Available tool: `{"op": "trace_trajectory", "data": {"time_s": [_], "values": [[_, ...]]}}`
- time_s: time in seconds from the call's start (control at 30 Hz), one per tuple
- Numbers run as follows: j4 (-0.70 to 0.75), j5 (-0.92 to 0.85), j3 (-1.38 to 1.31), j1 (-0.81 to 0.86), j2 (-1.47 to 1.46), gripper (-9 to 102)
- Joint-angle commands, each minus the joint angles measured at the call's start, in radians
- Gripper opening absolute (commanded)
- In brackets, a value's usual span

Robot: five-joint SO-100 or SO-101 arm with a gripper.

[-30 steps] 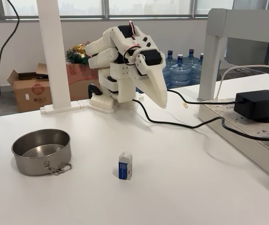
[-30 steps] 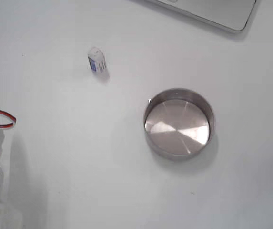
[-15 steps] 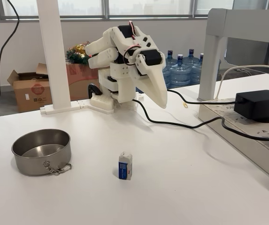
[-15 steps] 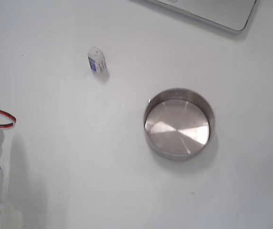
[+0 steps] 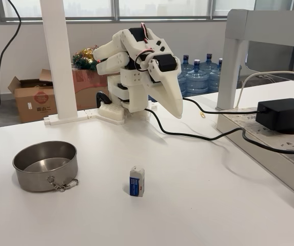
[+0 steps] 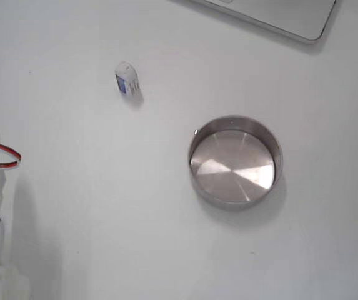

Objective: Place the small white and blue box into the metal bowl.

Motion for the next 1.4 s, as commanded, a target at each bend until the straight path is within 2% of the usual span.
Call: {"op": "trace_trajectory", "data": {"time_s": [0.0,0.13,0.2,0.4,0.67,0.9,1.0,1.17,1.37], "values": [[0.006,0.009,0.046,0.008,0.017,-5],[0.005,-0.002,0.044,0.008,-0.04,-5],[-0.046,0.008,0.037,0.008,-0.12,-5],[-0.426,0.012,-0.026,0.015,-0.465,-5],[-0.98,-0.005,-0.051,0.144,-0.707,-5],[-1.31,0.029,-0.046,0.276,-0.92,-5],[-1.425,0.178,-0.046,0.322,-1.008,-5],[-1.545,0.623,-0.046,0.387,-1.167,-5],[-1.578,1.118,-0.046,0.4,-1.298,-5]]}}
